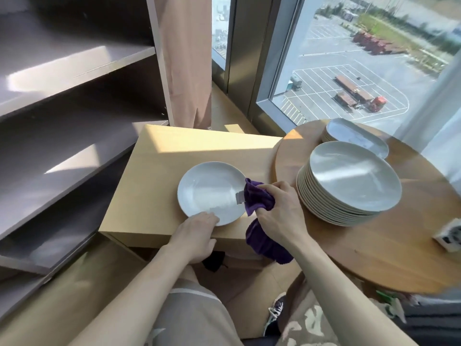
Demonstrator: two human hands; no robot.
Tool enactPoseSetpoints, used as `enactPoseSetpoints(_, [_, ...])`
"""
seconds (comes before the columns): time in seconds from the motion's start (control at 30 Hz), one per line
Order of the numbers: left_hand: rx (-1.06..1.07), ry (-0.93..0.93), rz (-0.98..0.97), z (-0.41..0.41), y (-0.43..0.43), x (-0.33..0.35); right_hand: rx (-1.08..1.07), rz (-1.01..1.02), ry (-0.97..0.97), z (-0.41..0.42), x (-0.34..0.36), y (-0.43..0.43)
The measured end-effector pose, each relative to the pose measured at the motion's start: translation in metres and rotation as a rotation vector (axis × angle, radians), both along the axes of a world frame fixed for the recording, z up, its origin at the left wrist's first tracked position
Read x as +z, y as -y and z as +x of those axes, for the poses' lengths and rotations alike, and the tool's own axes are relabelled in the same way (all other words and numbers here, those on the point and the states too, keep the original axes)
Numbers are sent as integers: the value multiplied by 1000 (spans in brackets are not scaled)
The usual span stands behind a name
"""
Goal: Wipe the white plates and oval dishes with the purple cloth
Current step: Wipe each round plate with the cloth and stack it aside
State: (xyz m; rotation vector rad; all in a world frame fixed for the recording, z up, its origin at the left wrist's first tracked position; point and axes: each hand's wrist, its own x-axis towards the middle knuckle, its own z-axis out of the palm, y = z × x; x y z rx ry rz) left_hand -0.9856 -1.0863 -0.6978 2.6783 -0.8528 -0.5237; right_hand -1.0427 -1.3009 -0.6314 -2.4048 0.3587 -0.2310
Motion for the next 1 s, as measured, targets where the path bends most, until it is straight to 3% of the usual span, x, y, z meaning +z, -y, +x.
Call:
enactPoseSetpoints(0.13, [66,-38,-168,-3,23,13,-7,41,57,-19,25,15])
enactPoseSetpoints(0.3, [148,-69,-515,0,107,54,-92,139,212,-46,82,69])
enactPoseSetpoints(0.43, [264,-233,-770,2,181,82,-199,47,242,-62,124,135])
enactPoseSetpoints(0.67, [293,-419,-832,-5,239,92,-244,-186,18,-20,106,220])
enactPoseSetpoints(0.87, [315,-509,-867,-11,245,94,-171,-484,-209,18,62,231])
enactPoseSetpoints(1.0, [331,-529,-877,-13,246,92,-155,-533,-243,36,49,228])
